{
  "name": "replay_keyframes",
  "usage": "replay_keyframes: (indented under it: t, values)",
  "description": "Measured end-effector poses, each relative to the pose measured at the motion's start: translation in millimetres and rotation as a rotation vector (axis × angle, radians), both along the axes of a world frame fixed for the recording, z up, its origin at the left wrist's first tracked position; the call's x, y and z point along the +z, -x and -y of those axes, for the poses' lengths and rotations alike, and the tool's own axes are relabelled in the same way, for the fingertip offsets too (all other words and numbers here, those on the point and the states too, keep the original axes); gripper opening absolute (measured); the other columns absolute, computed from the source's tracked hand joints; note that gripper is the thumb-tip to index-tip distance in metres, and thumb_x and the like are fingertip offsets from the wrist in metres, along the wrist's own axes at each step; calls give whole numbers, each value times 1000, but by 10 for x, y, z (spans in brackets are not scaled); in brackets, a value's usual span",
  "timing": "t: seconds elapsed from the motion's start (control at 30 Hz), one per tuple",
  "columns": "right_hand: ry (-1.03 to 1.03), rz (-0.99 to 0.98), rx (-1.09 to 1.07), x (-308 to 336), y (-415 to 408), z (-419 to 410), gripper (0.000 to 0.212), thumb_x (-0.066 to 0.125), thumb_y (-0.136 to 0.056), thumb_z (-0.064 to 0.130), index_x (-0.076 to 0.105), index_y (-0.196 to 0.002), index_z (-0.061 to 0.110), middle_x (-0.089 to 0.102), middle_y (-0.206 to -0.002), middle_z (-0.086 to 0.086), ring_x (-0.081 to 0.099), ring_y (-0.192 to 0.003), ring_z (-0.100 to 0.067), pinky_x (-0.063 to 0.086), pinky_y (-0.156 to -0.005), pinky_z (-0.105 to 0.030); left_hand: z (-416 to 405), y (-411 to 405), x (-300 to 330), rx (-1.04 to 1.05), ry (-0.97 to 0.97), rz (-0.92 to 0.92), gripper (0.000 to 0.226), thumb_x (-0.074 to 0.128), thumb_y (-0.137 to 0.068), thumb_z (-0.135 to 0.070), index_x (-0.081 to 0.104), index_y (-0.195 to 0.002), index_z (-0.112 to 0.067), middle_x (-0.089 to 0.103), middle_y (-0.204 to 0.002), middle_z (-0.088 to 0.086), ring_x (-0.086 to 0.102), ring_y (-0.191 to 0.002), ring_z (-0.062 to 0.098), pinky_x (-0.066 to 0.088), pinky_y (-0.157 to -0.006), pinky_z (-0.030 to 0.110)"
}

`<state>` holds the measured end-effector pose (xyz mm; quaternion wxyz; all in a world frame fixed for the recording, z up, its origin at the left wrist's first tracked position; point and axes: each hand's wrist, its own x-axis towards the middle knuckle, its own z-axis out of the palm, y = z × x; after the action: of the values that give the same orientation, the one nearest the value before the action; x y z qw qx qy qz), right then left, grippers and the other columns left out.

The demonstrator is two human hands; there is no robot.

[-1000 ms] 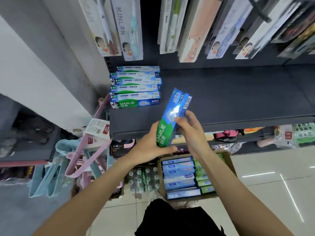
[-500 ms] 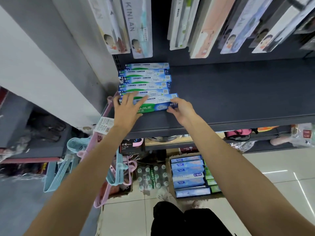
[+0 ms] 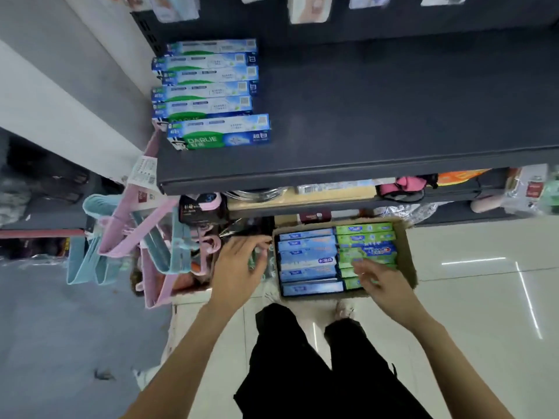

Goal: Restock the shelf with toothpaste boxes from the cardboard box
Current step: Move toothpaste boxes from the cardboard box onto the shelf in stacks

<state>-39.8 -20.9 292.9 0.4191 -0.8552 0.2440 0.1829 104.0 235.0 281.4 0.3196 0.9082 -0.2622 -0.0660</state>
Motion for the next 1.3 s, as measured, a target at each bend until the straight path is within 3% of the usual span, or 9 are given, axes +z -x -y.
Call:
replay_keyframes:
  t: [0.07,0.17,0.27,0.37,0.5,0.73,1.0,1.2,1.3]
  values:
    - [115,-139,150,-291,274,301,23,55,-93,15,64,-114,17,69,-106,-2,64,-98,-22,51,-81,-35,197,282,-236,-27,-218,-180,25,54,-84,-28,64,-106,-22,70,-88,-8,57,-95,20,43,-83,31]
    - [90,-208,186,-674,437,686,26,53,-93,11,63,-117,13,66,-115,-7,63,-103,-27,47,-83,-33,557,583,-620,3,-514,-387,25,53,-85,-28,61,-109,-26,70,-96,2,60,-100,24,45,-81,30]
    - [75,-267,226,-1096,442,1053,34,54,-92,11,58,-125,14,59,-128,-9,61,-108,-26,42,-85,-28,923,825,-1047,108,-487,-591,29,55,-88,-25,60,-116,-23,69,-109,-1,62,-103,22,49,-85,31]
    - [134,-288,282,-1558,369,1363,42,57,-90,13,52,-131,17,52,-134,-11,55,-114,-30,44,-88,-33,1305,1007,-1492,253,-394,-659,27,54,-90,-20,60,-116,-20,67,-113,0,62,-104,21,49,-87,34]
    - [246,-215,383,-2188,135,1636,51,59,-87,12,45,-136,15,49,-134,-14,45,-123,-32,42,-100,-41,1727,1087,-2087,279,-379,-466,23,50,-91,-16,62,-109,-20,69,-100,1,60,-100,23,50,-77,35]
    - [441,-142,534,-3155,-234,1817,68,60,-86,13,27,-146,16,29,-148,-13,28,-136,-32,29,-112,-43,2013,785,-3031,197,-440,-359,45,58,-87,-22,49,-132,-21,47,-134,5,35,-130,25,31,-106,38]
    - [800,-4,672,-3592,-381,1850,71,67,-82,25,30,-142,11,47,-123,-14,48,-109,-32,43,-91,-42,2282,387,-3404,-2,-569,-216,64,57,-89,-35,31,-144,-20,36,-144,5,28,-135,26,20,-112,39]
    - [829,32,642,-3624,-376,1771,70,80,-66,20,45,-125,11,50,-118,-17,49,-105,-33,45,-87,-42,2804,485,-3455,-292,-676,-123,90,65,-83,-36,10,-150,-14,21,-152,4,17,-141,22,10,-117,40]
    - [771,51,653,-3639,-337,1779,75,87,-55,21,51,-118,5,56,-111,-20,57,-98,-37,48,-85,-45,3036,493,-3532,-392,-772,-53,85,68,-79,-29,20,-147,-11,30,-147,5,23,-139,23,11,-117,40]
